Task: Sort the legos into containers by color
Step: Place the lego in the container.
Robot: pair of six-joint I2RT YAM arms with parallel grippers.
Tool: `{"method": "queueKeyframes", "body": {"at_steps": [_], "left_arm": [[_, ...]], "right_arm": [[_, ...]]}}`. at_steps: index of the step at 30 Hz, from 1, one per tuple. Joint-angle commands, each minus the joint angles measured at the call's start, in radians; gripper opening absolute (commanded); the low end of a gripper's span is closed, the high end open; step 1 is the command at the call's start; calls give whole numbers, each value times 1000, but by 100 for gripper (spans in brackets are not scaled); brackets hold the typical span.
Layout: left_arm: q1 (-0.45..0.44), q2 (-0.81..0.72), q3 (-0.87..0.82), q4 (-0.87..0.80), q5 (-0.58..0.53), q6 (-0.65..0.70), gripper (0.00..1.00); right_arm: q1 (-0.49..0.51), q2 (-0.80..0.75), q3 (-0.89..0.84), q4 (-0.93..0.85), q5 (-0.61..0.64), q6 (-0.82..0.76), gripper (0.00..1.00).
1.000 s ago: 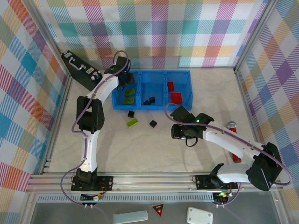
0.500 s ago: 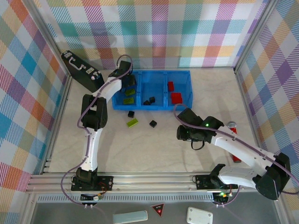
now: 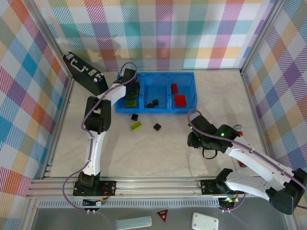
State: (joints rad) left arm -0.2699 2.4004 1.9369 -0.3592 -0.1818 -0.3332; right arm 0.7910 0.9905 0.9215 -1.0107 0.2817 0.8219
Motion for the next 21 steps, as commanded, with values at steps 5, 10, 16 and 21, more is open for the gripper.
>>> {"method": "queueKeyframes", "body": {"at_steps": [5, 10, 16, 21], "left_arm": [[0, -90, -49, 27, -4, -15, 76], [0, -150, -54, -3, 8, 4, 77], [0, -197, -20, -101, 77, 11, 78], [0, -240, -17, -185, 137, -6, 78]], "right_arm": [[-6, -45, -24, -35, 18, 39, 46], [-6, -44, -32, -20, 18, 35, 47], [-6, -13, -13, 16, 23, -18, 49], [-6, 37, 12, 67, 37, -104, 53]]}}
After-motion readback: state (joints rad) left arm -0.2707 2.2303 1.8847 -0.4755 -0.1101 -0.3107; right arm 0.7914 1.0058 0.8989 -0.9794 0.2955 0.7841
